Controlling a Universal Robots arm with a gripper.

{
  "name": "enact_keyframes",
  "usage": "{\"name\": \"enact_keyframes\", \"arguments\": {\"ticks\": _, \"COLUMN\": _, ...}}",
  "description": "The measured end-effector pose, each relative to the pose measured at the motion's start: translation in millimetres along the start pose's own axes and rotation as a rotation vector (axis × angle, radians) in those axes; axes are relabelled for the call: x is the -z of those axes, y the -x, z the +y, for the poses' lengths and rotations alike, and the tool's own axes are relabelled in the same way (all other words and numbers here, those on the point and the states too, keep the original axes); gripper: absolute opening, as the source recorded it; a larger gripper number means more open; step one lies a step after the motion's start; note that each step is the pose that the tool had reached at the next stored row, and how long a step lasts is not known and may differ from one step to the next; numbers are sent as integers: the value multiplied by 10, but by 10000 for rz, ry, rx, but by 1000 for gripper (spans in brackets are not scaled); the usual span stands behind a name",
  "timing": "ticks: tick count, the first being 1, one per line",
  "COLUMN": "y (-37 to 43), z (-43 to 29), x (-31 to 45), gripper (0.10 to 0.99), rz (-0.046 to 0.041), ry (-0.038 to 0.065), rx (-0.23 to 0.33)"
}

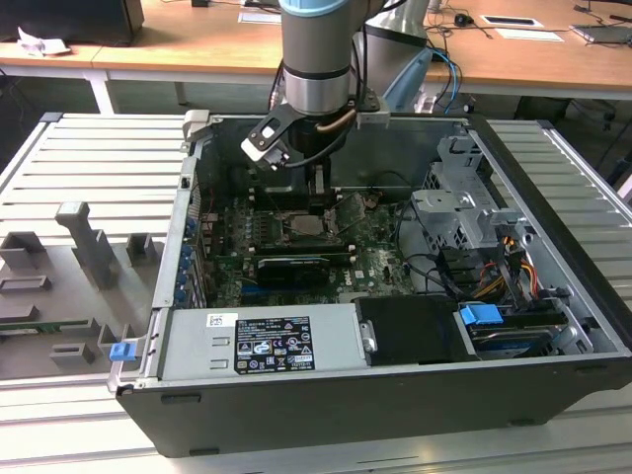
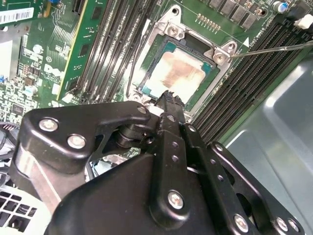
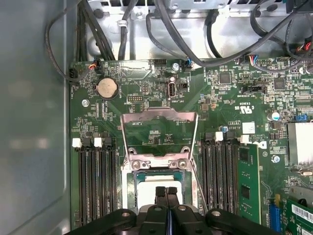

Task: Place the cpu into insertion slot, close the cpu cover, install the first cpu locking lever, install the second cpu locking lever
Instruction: 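Close the cpu cover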

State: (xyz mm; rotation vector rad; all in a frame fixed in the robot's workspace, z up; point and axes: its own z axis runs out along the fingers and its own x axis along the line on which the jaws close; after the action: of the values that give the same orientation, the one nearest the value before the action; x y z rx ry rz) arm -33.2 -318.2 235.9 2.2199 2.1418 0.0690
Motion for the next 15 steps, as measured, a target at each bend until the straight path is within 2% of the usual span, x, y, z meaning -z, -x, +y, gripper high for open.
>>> {"name": "enact_keyframes", "arguments": {"ticks": 11, "y": -1, "z": 33, "x": 118, "gripper": 106, "rz": 2, "ry": 2, "rx": -4}}
{"name": "enact_keyframes", "arguments": {"ticks": 15, "y": 0, "z": 40, "x": 207, "gripper": 106, "rz": 1, "ry": 2, "rx": -10}}
